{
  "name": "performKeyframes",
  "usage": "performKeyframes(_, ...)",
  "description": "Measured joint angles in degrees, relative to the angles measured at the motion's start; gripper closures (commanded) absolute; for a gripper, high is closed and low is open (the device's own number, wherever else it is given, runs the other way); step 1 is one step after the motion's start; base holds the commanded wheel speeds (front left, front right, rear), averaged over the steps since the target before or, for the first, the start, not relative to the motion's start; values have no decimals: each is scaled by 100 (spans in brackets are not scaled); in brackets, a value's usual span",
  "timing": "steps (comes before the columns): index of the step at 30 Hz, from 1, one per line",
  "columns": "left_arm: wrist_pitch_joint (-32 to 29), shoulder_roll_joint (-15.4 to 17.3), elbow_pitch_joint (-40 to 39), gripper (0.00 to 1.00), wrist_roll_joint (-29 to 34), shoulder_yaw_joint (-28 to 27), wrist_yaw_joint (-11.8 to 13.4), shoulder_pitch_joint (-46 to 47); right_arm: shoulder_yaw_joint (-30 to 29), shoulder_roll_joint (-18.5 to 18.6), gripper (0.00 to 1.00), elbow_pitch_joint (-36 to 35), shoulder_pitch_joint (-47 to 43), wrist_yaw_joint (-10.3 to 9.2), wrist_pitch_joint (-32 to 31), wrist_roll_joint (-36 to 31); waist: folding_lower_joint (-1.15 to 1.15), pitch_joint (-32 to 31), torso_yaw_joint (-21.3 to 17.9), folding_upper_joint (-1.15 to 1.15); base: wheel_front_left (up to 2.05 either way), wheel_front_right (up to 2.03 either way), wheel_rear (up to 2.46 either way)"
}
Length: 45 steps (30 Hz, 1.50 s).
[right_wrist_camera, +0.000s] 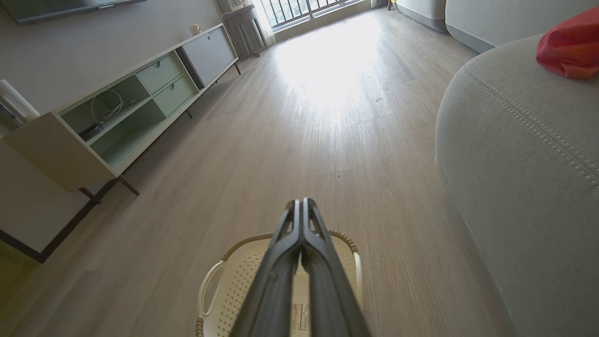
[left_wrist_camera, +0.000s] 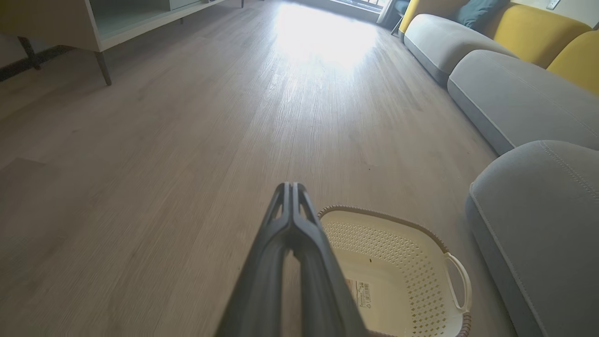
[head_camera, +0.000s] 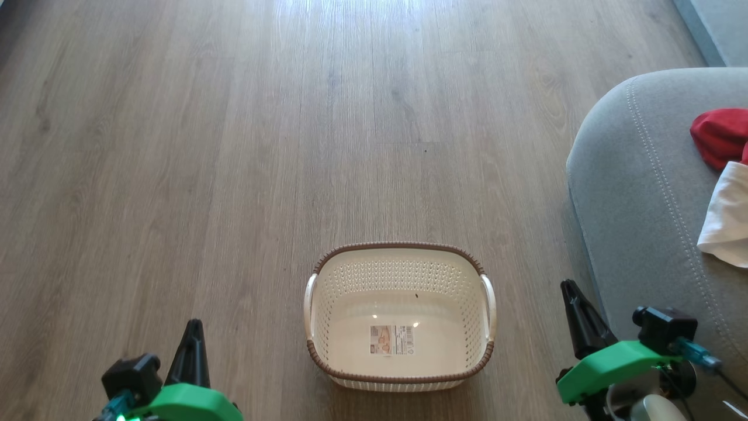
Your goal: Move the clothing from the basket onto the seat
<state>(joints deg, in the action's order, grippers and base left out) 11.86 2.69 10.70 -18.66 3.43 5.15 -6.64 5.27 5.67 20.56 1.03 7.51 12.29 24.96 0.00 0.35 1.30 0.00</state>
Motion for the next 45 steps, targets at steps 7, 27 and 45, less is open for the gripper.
performKeyframes(7,-96,2,41,100,-477,-29,-66,77,-92,-12,100,-31,7,0,-132,436,0,-1,-8,0,0,0,0)
performKeyframes(27,-430,4,133,100,-1816,-163,-299,227,-313,-71,100,-103,20,0,-477,1642,0,-4,-32,0,0,0,0)
performKeyframes(45,-687,7,193,100,-2956,-269,-493,361,-505,-105,100,-174,76,-1,-737,2679,0,-7,-52,0,0,0,0)
